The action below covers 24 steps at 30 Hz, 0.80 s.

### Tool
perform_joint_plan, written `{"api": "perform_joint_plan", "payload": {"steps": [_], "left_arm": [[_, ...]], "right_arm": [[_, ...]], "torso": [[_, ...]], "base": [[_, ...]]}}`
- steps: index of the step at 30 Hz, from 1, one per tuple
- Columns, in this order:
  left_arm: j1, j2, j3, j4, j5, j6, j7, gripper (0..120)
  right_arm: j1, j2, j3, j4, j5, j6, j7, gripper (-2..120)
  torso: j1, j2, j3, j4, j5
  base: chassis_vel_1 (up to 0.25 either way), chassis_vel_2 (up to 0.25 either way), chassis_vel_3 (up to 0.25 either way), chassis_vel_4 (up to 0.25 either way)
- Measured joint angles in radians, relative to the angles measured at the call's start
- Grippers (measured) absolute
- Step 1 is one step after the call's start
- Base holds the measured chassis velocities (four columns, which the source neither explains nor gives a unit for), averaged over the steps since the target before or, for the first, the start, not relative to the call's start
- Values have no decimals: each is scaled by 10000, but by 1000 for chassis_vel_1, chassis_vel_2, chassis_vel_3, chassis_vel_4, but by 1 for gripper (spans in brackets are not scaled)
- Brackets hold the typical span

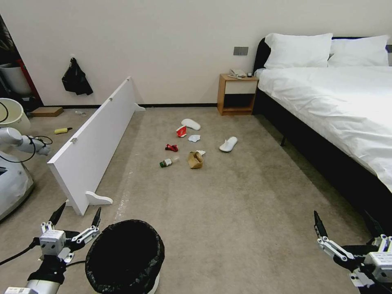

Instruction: Pick up the trash bin, then pick up the garbage from the floor and place it into the trash bin.

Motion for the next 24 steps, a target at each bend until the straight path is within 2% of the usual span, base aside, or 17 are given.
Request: {"api": "perform_joint_plan", "payload": {"steps": [24], "left_arm": [[-68, -1, 37, 32, 42, -6, 32, 100]], "right_arm": [[20, 10, -30, 5, -11, -8, 8, 100]], "torso": [[0, 0, 0, 0, 0]], "base": [[0, 0, 0, 0]]}}
